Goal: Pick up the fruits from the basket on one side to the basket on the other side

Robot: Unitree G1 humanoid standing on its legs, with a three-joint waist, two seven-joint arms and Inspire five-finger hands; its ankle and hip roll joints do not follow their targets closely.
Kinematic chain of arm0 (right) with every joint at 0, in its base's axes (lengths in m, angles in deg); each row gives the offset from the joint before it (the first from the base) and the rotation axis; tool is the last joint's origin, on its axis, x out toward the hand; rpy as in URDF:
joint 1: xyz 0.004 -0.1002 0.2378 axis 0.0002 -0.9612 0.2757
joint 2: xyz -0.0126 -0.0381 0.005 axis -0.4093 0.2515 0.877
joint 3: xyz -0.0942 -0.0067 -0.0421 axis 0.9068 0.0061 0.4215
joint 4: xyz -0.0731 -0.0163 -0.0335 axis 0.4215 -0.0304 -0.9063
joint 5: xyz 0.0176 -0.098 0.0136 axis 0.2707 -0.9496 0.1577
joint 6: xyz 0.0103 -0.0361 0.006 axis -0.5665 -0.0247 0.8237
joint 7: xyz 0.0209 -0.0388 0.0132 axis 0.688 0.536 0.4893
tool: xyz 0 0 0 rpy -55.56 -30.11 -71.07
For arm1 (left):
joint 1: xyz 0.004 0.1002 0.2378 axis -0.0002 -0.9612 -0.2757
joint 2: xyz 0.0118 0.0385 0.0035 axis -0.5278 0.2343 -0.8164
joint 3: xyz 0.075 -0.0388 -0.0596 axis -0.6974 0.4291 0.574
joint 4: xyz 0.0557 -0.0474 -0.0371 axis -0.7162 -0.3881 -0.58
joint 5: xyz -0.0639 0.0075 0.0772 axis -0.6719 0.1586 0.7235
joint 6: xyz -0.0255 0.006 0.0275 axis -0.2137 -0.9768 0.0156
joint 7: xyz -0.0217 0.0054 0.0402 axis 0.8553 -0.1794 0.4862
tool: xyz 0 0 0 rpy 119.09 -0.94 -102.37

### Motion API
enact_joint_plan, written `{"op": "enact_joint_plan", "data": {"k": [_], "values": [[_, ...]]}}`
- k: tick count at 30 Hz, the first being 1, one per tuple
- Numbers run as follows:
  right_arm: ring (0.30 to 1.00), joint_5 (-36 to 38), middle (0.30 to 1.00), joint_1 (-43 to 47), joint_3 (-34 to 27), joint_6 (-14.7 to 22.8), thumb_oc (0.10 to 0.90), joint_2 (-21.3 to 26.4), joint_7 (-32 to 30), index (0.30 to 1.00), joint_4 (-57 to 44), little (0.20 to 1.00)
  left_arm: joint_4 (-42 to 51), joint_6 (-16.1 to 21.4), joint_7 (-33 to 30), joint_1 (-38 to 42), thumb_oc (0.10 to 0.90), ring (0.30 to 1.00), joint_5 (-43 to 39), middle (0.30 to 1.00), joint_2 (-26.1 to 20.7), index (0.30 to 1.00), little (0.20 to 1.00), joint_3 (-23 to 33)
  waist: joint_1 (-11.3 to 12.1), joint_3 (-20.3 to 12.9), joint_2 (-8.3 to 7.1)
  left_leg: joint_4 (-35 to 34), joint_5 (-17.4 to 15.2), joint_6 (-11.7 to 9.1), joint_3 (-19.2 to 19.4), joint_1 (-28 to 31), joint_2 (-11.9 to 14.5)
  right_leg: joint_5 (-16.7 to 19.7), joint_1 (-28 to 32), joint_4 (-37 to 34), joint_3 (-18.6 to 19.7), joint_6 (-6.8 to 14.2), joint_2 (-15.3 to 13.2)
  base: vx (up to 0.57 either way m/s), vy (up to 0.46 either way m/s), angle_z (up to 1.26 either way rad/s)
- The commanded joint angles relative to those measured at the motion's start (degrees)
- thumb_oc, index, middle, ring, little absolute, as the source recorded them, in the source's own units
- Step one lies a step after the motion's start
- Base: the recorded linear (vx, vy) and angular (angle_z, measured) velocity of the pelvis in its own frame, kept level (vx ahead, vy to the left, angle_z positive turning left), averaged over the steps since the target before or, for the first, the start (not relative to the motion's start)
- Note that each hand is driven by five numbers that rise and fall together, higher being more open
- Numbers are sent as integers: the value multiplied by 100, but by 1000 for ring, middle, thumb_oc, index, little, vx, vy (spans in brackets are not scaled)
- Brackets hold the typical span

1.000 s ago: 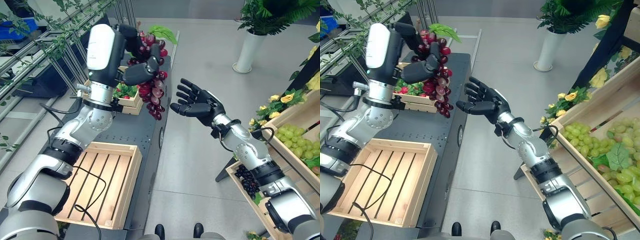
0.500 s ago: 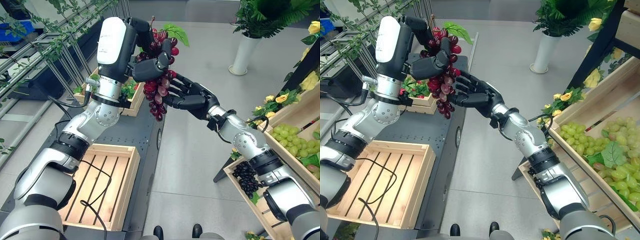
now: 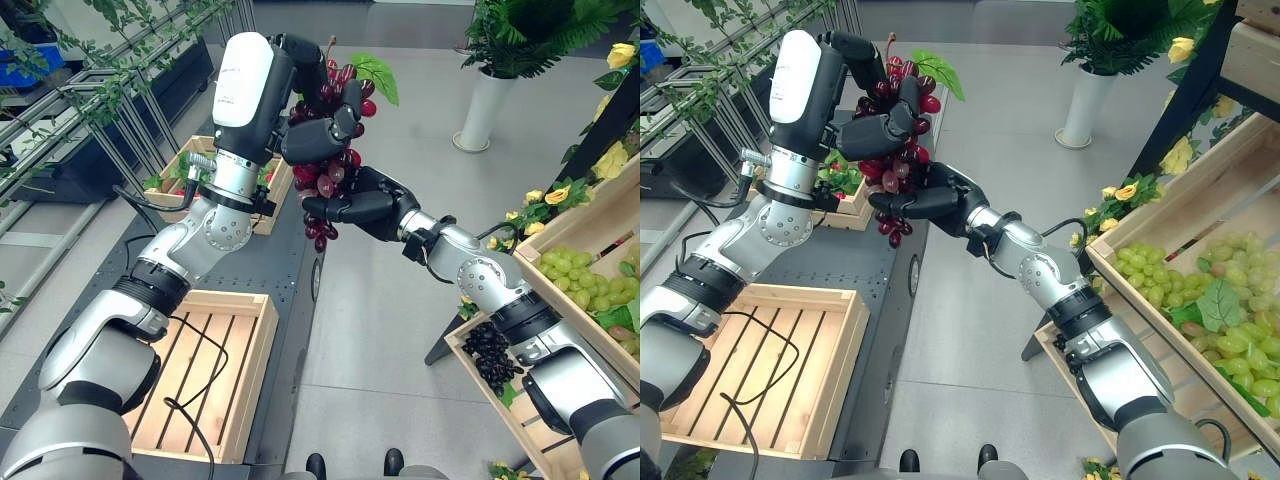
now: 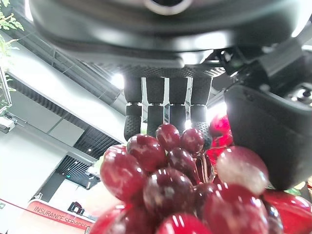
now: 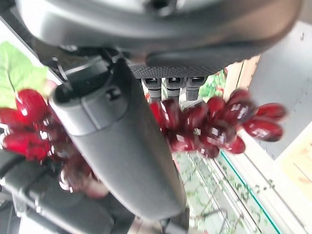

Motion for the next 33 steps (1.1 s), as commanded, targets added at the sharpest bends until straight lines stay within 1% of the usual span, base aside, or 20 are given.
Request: {"op": "enact_joint_plan", "data": {"k": [1,5,8,10,11,14,15,16,23,29,30,31,32,33], "values": [[900,838,900,645,-253,755,800,-434,741,900,-49,900,-712,383,-315,1056,400,300,-366,300,144,300,300,39,144,-1024,-87,13,-577,-70,-50,-25,-299,-351,84,8,75,-216,223,0,0,0],[900,1219,900,580,-334,824,800,-523,905,900,-130,900,-866,429,-243,1034,400,300,-421,300,179,300,300,71,145,-1044,-85,13,-583,-62,-62,-16,-295,-357,98,8,74,-207,218,0,0,0],[900,1291,900,569,-375,923,800,-591,967,900,-70,900,-965,467,-152,1033,400,300,-561,300,242,300,300,98,142,-1047,-83,18,-584,-64,-59,-8,-290,-354,104,8,75,-202,218,0,0,0],[900,1313,900,588,-387,1089,800,-649,992,900,-29,900,-1041,505,-99,1027,400,300,-578,300,315,300,300,124,141,-1047,-76,19,-586,-63,-56,-5,-286,-354,103,8,78,-203,220,0,0,0],[900,1311,900,600,-412,1240,800,-679,947,900,-26,900,-1078,534,-56,1009,400,300,-580,300,349,300,300,142,142,-1048,-75,16,-589,-60,-56,-3,-283,-355,103,8,84,-204,224,0,0,0],[900,1202,900,631,-481,1387,800,-718,787,900,-30,900,-1133,566,-33,971,400,300,-547,300,415,300,300,153,131,-1050,-68,19,-595,-58,-53,2,-282,-352,104,8,105,-202,230,0,0,0],[448,1147,448,636,-509,1434,499,-724,733,448,-17,448,-1150,585,-26,940,400,300,-554,300,444,300,300,174,124,-1047,-68,22,-597,-56,-53,3,-283,-348,102,8,117,-204,233,4,-8,-5],[300,1199,300,650,-518,1468,400,-733,695,300,-9,300,-1185,627,-24,908,400,300,-573,300,471,300,300,195,120,-1044,-69,23,-598,-54,-53,8,-285,-345,103,8,130,-207,236,4,-4,-7],[300,1101,300,644,-574,1399,400,-804,502,300,169,300,-1253,770,20,711,400,300,-647,300,626,300,300,346,100,-1038,-71,22,-611,-45,-28,28,-276,-330,97,8,190,-215,249,3,-1,-2],[300,952,300,586,-609,1448,400,-736,325,300,300,300,-1189,702,63,683,400,300,-714,300,640,300,300,347,60,-1017,-92,21,-612,-45,14,32,-267,-309,79,8,246,-214,260,0,0,-2],[300,852,300,564,-638,1471,400,-690,274,300,325,300,-1163,661,154,648,574,561,-788,561,636,561,561,360,48,-1017,-96,17,-610,-45,31,37,-262,-301,76,8,261,-210,261,0,0,0],[300,837,300,563,-641,1481,400,-681,259,300,326,300,-1159,660,176,642,649,674,-810,674,634,674,674,358,48,-1016,-96,16,-611,-45,35,38,-261,-299,75,8,265,-209,262,0,0,0],[300,782,300,550,-677,1517,400,-597,189,300,345,300,-1124,630,206,615,800,900,-869,900,620,900,900,354,30,-1006,-104,20,-612,-45,44,38,-260,-288,68,8,287,-204,264,0,0,0],[300,732,300,535,-705,1537,400,-558,154,300,355,300,-1118,629,219,598,800,900,-882,900,611,900,900,367,20,-1005,-108,20,-616,-43,52,41,-258,-283,63,8,298,-200,264,0,0,0]]}}
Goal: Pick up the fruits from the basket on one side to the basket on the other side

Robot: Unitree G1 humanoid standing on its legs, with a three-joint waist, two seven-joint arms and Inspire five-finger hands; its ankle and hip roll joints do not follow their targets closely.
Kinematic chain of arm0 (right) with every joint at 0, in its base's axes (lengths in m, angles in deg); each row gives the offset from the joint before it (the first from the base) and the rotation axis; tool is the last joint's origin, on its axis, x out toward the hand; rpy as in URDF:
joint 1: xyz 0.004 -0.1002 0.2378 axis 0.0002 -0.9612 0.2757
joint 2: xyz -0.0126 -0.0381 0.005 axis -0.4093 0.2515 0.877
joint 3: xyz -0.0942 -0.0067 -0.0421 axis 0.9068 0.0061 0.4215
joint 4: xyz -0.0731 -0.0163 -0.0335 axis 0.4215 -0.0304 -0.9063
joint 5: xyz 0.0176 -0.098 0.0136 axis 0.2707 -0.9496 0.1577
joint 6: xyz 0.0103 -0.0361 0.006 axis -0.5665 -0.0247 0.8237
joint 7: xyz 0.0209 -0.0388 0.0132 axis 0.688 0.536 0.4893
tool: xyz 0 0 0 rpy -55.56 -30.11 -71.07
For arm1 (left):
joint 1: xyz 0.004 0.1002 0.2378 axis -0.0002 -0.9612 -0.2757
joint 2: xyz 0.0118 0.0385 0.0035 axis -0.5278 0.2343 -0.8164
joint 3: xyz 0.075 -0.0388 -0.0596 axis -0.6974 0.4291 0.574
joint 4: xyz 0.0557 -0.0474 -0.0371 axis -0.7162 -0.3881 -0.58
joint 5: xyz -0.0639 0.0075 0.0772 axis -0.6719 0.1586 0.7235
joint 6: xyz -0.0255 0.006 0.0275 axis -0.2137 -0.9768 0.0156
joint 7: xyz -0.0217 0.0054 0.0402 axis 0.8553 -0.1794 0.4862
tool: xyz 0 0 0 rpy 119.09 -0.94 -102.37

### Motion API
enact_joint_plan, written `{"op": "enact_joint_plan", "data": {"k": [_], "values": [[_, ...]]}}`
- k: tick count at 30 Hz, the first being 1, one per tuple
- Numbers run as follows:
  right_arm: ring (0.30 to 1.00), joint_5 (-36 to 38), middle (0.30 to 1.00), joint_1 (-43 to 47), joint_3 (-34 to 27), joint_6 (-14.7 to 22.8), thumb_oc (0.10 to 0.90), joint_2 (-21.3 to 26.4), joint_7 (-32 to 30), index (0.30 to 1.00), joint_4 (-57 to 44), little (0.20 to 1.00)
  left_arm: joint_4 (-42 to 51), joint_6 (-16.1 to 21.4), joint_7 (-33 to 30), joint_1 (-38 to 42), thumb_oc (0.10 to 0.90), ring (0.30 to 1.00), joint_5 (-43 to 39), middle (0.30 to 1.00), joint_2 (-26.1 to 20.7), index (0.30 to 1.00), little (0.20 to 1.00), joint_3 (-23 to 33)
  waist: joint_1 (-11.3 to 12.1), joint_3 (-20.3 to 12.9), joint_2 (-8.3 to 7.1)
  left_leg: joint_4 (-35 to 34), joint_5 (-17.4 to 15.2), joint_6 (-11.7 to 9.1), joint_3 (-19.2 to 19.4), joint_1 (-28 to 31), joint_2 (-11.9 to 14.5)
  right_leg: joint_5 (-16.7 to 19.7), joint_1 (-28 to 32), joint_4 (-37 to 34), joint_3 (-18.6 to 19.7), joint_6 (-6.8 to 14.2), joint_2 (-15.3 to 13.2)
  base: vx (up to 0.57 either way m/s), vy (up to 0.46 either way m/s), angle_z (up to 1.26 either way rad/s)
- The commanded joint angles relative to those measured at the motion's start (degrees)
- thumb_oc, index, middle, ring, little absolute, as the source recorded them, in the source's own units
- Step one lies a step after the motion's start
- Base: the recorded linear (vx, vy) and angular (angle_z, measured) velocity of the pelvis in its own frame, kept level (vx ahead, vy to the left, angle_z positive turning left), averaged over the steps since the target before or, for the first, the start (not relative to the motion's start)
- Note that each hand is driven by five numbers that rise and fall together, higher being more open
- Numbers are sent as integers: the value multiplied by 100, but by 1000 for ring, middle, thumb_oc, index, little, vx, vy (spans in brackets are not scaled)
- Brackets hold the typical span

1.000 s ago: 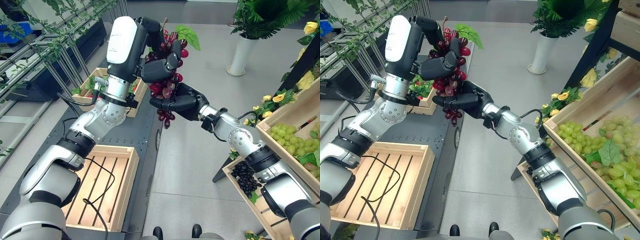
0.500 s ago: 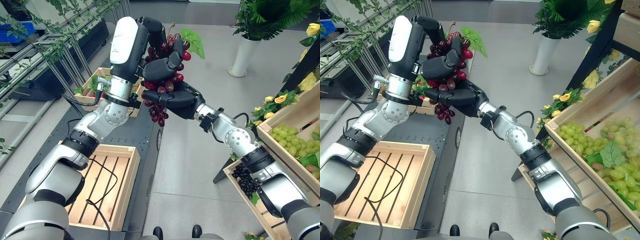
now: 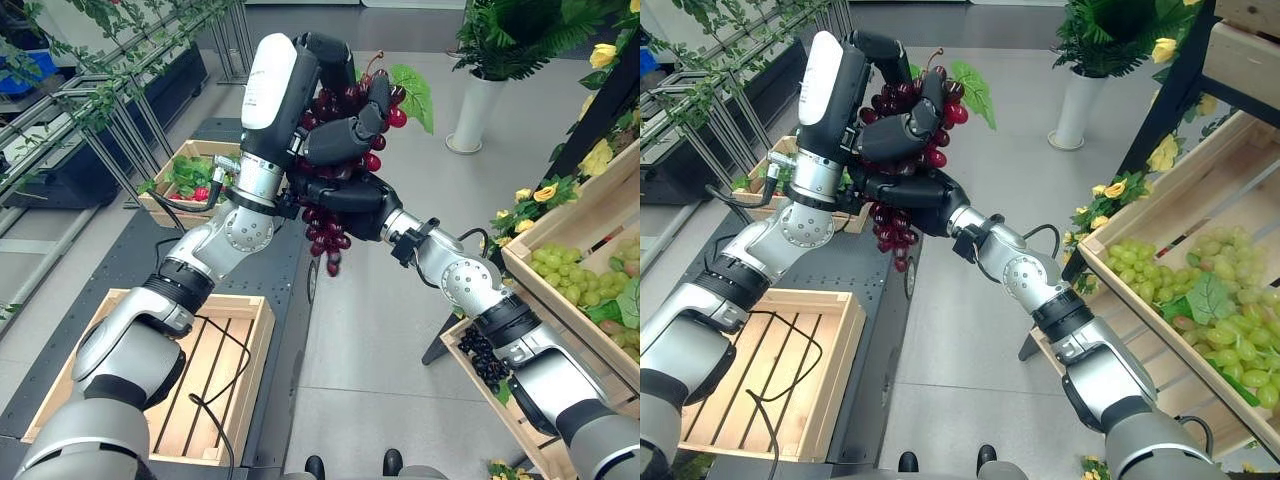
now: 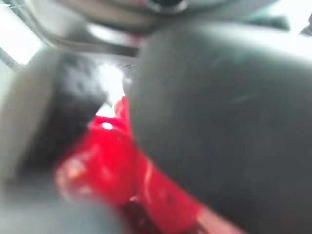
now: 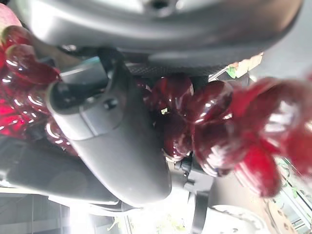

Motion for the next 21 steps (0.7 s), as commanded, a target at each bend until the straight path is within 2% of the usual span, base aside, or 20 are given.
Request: {"op": "enact_joint_plan", "data": {"k": [1,16,21], "values": [[300,40,300,518,-835,1171,400,-88,-144,300,340,300,-828,64,-120,461,800,900,-598,900,-35,900,900,324,35,-1001,-114,18,-621,-39,-54,-14,-296,-314,61,8,167,-163,220,0,17,-4],[300,-581,300,136,-1366,1131,400,663,-358,300,533,300,-835,-28,-207,213,800,900,-600,900,-181,900,900,561,-178,-933,-142,25,-672,-18,105,41,-274,-255,19,8,386,-124,230,-3,24,-7],[300,-740,300,-203,-1605,1074,400,880,-385,300,507,300,-746,88,-351,-134,800,900,-528,900,-274,900,900,777,-232,-919,-183,10,-693,-7,157,76,-262,-241,15,8,456,-106,237,4,13,-5]]}}
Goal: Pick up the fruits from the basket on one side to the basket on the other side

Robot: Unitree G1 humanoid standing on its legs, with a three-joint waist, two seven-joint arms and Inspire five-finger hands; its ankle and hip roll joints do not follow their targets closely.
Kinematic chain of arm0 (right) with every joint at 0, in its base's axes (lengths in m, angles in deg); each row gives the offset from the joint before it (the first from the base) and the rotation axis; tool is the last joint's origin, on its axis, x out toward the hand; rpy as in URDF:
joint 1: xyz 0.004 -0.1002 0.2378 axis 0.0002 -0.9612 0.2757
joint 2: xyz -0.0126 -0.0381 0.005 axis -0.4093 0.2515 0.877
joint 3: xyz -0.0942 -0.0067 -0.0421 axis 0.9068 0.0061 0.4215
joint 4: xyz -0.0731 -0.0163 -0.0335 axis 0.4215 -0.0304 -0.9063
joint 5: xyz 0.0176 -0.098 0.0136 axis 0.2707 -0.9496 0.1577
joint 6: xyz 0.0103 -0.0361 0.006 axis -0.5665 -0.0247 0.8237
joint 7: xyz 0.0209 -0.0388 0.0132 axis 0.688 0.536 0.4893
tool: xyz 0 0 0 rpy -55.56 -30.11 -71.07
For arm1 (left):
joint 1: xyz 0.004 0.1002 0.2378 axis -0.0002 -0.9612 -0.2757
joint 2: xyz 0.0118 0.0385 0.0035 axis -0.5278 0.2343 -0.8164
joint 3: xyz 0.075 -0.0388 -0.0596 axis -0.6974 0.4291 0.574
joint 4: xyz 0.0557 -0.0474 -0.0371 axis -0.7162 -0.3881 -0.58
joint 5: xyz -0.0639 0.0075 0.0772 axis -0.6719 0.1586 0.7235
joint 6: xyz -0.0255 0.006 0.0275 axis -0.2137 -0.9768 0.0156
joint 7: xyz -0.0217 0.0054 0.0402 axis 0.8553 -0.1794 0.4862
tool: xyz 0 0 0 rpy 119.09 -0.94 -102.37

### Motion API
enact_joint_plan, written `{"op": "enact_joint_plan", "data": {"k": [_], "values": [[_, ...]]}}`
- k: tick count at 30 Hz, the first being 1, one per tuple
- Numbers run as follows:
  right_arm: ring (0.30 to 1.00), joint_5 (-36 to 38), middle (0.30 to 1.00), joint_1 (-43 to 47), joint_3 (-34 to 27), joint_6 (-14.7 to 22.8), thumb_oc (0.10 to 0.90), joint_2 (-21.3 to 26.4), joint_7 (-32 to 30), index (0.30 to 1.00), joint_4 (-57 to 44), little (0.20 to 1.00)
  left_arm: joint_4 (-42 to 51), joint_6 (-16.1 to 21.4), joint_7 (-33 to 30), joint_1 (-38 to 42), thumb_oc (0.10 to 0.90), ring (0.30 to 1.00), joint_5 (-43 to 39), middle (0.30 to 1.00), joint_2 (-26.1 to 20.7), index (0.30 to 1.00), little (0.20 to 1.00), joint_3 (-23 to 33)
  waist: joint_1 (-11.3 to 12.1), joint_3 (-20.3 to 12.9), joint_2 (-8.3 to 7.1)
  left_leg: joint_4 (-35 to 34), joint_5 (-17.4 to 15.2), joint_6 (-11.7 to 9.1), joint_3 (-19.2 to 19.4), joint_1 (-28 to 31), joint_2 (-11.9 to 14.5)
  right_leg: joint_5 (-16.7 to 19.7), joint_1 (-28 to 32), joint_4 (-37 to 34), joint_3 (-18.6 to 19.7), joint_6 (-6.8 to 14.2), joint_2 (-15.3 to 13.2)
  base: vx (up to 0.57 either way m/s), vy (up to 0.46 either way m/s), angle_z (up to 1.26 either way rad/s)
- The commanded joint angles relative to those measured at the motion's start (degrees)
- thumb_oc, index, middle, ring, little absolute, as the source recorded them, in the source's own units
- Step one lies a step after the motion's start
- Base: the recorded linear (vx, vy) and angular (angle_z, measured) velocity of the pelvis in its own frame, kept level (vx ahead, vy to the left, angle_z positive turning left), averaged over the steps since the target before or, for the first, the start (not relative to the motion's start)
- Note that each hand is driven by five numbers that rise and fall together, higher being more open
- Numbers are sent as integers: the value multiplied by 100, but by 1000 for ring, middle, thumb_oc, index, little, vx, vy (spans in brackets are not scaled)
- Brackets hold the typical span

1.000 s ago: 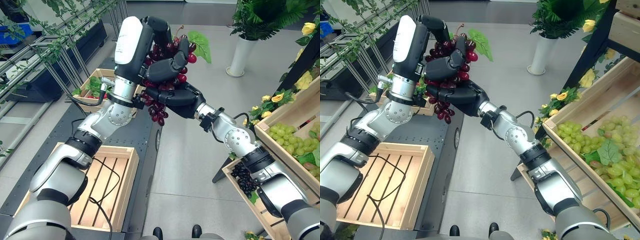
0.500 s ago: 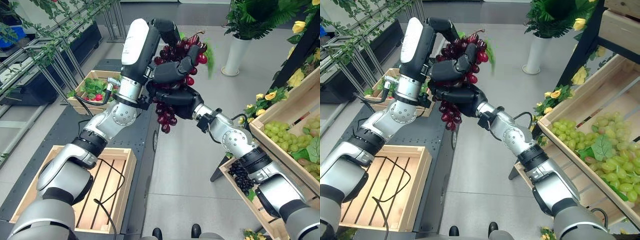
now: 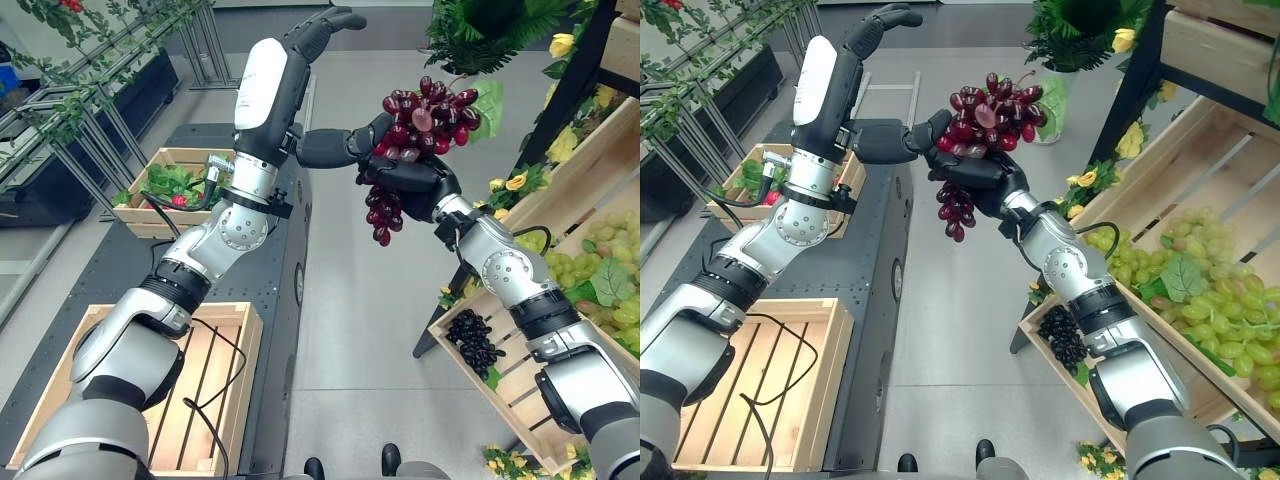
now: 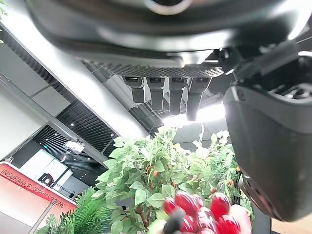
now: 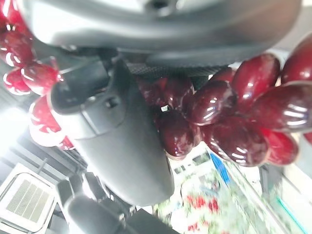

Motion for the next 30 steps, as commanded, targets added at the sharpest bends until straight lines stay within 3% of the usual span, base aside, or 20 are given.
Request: {"op": "enact_joint_plan", "data": {"k": [1,7,14,23,30], "values": [[300,-75,300,27,-684,802,400,134,63,300,39,300,-540,225,-468,-134,800,900,-430,900,-245,900,900,661,-4,-906,-181,15,-688,-6,-6,64,-272,-335,115,7,144,-106,207,-18,20,-15],[300,-461,300,-247,-849,662,400,323,139,300,-57,300,-657,281,-443,-679,800,900,-879,900,-6,900,900,1144,-65,-846,-241,17,-700,7,34,69,-269,-304,79,7,223,-97,219,-14,24,-14],[300,-1083,300,-824,-827,44,400,424,489,300,-768,300,-571,84,-155,-1757,800,900,-854,900,492,900,900,1549,-143,-802,-351,12,-692,28,82,45,-273,-228,-4,7,354,-75,248,-2,26,-7],[300,-1220,300,-1160,-603,-393,400,469,996,300,-1374,300,-872,-131,-25,-2353,800,900,-705,900,1196,900,900,1446,-288,-686,-503,12,-690,67,265,5,-277,-99,-146,7,524,-4,275,-20,47,-10],[300,-1475,300,-1499,-327,-414,400,233,957,300,-1537,300,-963,-383,49,-2613,800,900,-675,900,1640,900,900,1232,-321,-522,-561,57,-709,119,423,-2,-288,1,-233,7,658,44,273,-29,21,-12]]}}
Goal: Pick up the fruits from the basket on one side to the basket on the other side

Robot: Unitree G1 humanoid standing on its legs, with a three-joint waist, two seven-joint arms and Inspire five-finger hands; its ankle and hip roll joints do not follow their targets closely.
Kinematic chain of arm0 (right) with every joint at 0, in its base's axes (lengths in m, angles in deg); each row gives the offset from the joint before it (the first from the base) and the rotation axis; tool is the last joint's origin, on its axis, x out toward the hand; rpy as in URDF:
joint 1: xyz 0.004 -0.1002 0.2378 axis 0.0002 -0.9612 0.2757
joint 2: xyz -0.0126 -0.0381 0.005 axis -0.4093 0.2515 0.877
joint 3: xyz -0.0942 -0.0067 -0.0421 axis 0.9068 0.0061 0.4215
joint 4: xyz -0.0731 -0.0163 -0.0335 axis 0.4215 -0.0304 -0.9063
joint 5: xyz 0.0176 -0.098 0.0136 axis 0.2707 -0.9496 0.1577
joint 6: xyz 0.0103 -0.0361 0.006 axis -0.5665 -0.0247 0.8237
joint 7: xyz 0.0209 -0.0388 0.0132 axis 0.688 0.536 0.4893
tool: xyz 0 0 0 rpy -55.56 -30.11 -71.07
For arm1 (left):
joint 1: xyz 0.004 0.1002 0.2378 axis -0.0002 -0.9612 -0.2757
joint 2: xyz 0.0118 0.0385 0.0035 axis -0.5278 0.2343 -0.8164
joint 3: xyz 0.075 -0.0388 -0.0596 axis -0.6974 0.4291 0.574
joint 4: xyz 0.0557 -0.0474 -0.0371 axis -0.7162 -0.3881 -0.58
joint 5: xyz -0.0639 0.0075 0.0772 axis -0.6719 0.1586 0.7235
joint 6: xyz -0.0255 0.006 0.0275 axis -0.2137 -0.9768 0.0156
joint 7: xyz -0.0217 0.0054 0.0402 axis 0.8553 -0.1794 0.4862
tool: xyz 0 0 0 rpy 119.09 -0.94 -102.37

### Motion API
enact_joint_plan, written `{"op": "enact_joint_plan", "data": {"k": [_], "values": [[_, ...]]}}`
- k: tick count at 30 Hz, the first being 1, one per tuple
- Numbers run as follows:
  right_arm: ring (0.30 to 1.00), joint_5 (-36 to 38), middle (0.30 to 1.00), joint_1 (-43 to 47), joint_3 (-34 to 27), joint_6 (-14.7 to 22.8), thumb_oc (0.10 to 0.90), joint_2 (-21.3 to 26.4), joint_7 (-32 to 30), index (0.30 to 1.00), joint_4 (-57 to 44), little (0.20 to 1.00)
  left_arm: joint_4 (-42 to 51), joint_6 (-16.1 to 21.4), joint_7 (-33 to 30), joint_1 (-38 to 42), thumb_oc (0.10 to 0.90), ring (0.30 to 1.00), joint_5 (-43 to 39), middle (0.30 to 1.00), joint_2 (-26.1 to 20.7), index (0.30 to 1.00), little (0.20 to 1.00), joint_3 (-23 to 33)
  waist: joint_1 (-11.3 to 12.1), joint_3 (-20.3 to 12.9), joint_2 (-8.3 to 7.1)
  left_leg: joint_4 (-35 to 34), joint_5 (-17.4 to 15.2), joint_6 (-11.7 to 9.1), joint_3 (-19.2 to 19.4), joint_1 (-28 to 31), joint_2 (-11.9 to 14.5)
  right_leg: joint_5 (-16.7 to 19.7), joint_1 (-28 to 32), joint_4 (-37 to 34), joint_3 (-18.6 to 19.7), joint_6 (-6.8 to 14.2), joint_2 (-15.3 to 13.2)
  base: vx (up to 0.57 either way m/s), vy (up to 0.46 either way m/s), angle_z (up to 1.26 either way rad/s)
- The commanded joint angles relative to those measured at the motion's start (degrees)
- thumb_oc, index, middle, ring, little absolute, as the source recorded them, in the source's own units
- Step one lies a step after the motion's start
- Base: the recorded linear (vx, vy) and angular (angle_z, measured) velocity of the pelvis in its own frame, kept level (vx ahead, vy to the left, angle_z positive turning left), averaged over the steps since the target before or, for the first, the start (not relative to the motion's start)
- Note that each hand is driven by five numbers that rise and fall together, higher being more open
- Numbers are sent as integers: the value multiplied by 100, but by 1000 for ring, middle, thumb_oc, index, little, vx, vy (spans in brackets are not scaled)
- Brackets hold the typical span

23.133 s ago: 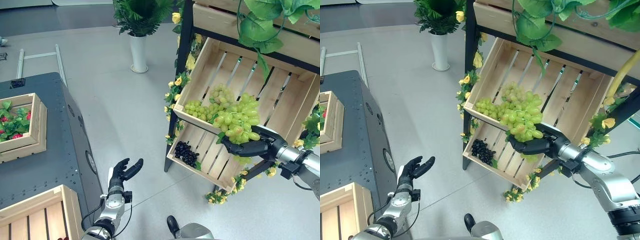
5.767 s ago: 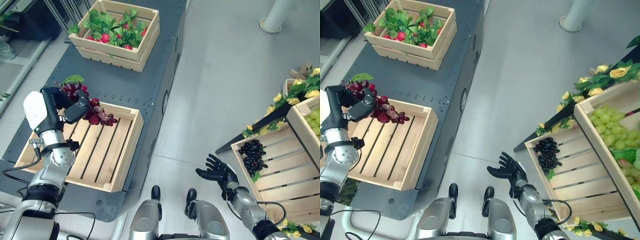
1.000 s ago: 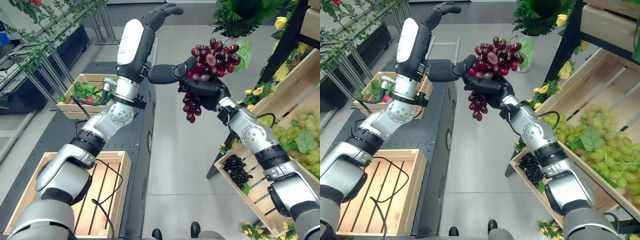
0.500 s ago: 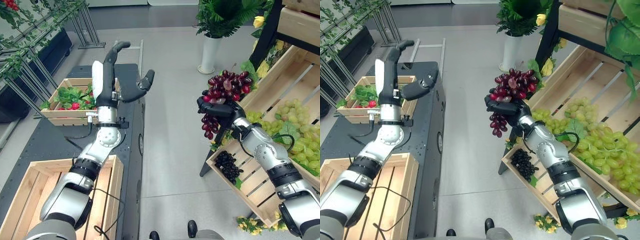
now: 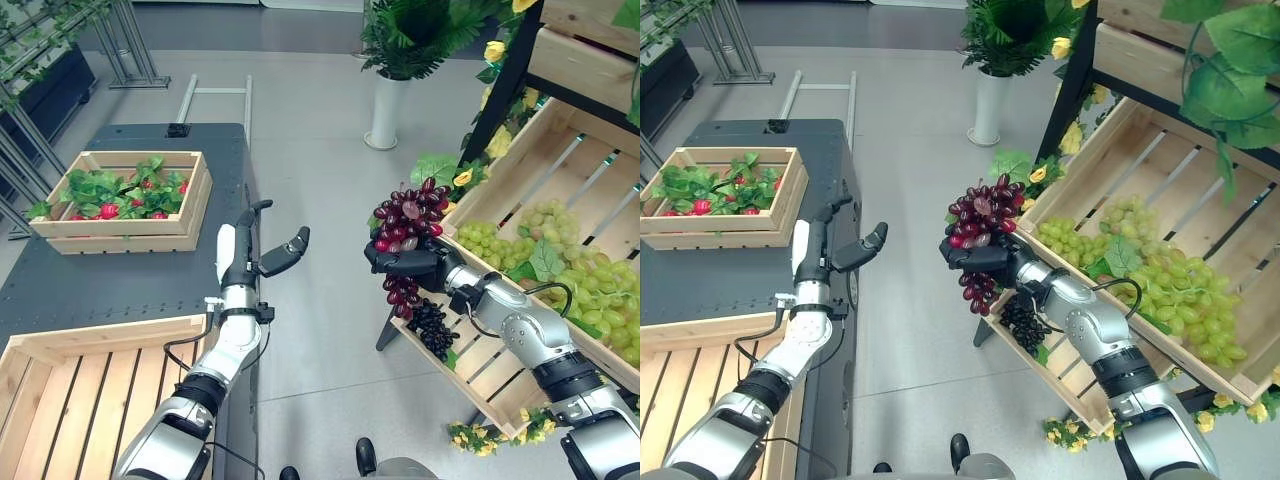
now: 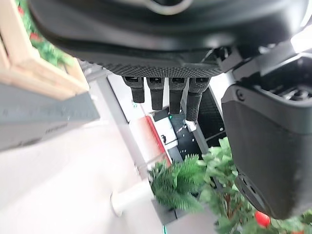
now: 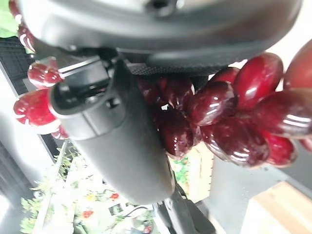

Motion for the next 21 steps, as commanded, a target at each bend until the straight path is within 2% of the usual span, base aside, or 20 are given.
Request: {"op": "enact_joint_plan", "data": {"k": [1,4,9,11,15,18,21], "values": [[300,100,300,244,-360,529,400,-158,217,300,-311,300,-168,180,6,412,800,900,39,900,182,900,900,-126,-5,-332,-9,70,-674,119,38,43,-271,-181,79,8,25,-12,234,-27,-8,-9],[300,8,300,-93,-441,636,400,-291,198,300,-225,300,-245,73,250,199,800,900,-133,900,298,900,900,-145,-19,-297,-12,82,-692,134,80,45,-263,-166,61,8,65,-7,246,-6,-28,-13],[300,-329,300,-1006,-616,1072,400,-550,16,300,151,300,-252,-138,895,-372,800,900,-553,900,535,900,900,-190,-102,-158,1,220,-771,157,232,3,-220,-117,9,8,154,5,263,3,-64,-11],[300,-594,300,-1322,-645,1336,400,-678,-91,300,483,300,-322,-140,1006,-576,800,900,-791,900,586,900,900,-198,-123,-83,8,320,-809,167,306,-60,-202,-132,-72,87,197,10,270,-7,-81,-17],[300,-1020,300,-1523,-630,1603,400,-749,-346,300,864,300,-411,-195,1089,-742,800,900,-785,900,611,900,900,-222,-142,49,17,466,-842,176,385,-169,-168,-163,-194,221,201,7,268,-31,-82,-15],[300,-1504,300,-1602,-600,2035,400,-660,-717,300,1506,300,-479,-209,1322,-801,800,900,-1023,900,594,900,900,-290,-157,377,21,811,-949,195,434,-410,-123,-271,-427,549,154,-1,249,-95,-105,-8],[300,-1662,300,-1501,-638,2206,400,-551,-909,300,1973,300,-448,-162,1397,-753,800,900,-1061,900,583,900,900,-387,-167,667,86,1192,-1186,194,420,-573,-88,-391,-509,719,69,5,221,-54,-45,-4]]}}
